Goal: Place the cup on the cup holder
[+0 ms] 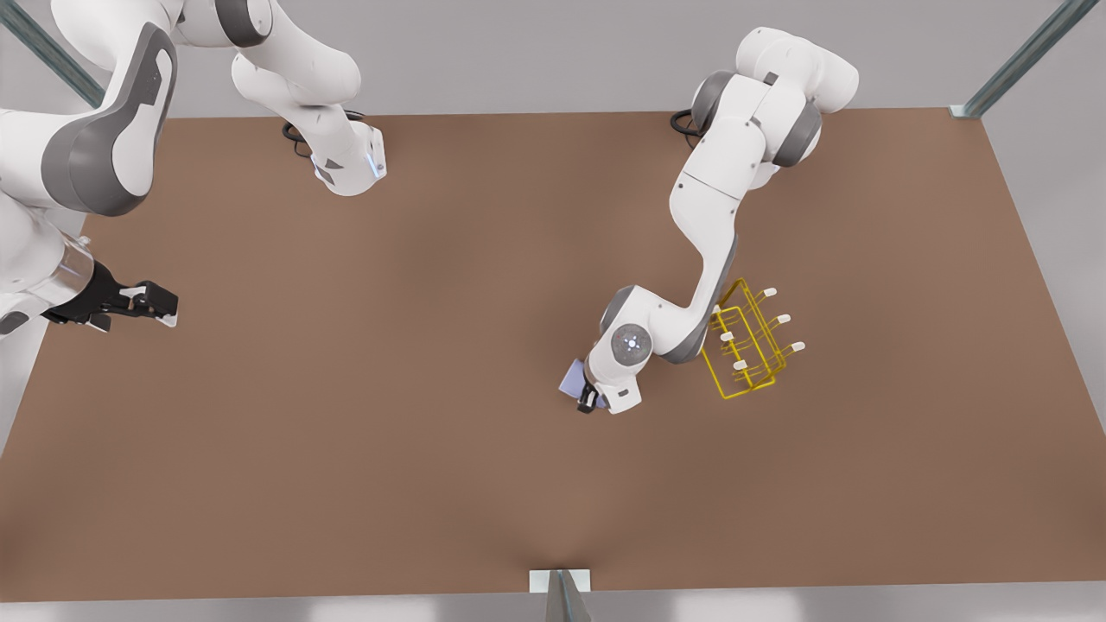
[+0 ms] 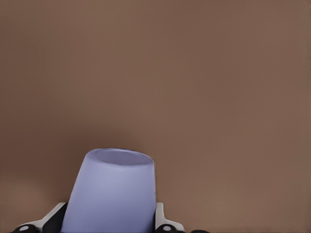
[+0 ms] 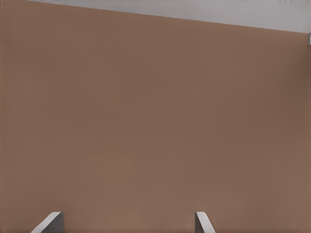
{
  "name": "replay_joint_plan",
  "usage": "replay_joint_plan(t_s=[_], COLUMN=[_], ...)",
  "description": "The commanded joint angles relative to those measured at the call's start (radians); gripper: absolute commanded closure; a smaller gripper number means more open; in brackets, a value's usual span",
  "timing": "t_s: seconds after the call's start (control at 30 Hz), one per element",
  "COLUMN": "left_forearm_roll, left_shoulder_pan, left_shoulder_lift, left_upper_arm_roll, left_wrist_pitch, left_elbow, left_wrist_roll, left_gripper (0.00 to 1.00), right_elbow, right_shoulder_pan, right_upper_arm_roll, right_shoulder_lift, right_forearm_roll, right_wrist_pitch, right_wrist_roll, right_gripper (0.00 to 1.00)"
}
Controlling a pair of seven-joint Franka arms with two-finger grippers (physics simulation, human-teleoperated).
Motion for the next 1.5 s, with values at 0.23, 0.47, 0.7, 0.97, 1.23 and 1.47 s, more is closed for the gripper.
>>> replay_joint_plan(t_s=[0.23,0.47,0.7,0.97,1.23,1.47], left_forearm_roll=[0.002,0.011,0.489,1.063,1.223,1.430], left_shoulder_pan=[-0.020,-0.020,-0.029,-0.121,-0.124,-0.124], left_shoulder_lift=[0.026,0.006,-0.124,-0.158,-0.199,-0.150], left_upper_arm_roll=[0.000,0.003,0.074,0.075,0.173,0.225], left_wrist_pitch=[0.078,0.038,-0.523,-0.982,-0.949,-0.982], left_elbow=[-0.002,0.006,0.066,0.132,0.030,0.009], left_wrist_roll=[-0.003,0.002,-0.036,-0.130,-0.694,-0.822], left_gripper=[0.13,0.18,0.18,0.22,0.21,0.22], right_elbow=[0.002,0.003,-0.001,0.000,0.000,0.000], right_shoulder_pan=[0.000,-0.001,-0.001,0.000,-0.001,-0.003], right_upper_arm_roll=[0.000,0.000,0.000,0.000,0.000,0.000], right_shoulder_lift=[-0.001,0.002,0.002,0.002,0.002,0.002], right_forearm_roll=[0.001,0.001,0.001,0.002,0.002,0.001], right_wrist_pitch=[0.008,0.023,0.044,0.048,0.048,0.048], right_wrist_roll=[0.007,0.007,0.007,0.007,0.007,0.007], right_gripper=[0.00,0.00,0.00,0.00,0.00,0.00])
